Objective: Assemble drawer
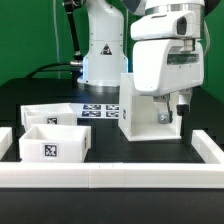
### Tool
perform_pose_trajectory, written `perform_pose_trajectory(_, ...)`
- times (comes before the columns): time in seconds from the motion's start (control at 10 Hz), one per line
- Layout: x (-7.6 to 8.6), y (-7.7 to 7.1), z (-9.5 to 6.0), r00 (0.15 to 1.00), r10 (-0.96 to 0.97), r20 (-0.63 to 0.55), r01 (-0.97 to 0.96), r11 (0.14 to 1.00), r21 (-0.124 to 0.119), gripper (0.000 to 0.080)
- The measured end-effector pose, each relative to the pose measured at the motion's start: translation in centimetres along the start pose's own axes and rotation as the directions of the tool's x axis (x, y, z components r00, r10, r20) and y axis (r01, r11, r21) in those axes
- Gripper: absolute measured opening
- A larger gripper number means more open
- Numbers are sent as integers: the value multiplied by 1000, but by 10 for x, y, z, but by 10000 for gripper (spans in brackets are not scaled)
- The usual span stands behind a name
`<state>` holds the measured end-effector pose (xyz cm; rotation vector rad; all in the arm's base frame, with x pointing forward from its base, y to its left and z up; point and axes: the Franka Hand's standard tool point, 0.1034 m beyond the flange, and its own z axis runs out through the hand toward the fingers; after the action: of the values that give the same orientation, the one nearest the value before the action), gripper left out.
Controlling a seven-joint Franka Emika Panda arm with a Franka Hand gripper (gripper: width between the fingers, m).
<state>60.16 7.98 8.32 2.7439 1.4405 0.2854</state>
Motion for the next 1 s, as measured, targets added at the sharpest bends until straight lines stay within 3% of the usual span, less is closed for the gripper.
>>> perform_pose_trajectory(1.0, 0, 0, 0, 1000, 0, 1, 0, 1000, 0, 650)
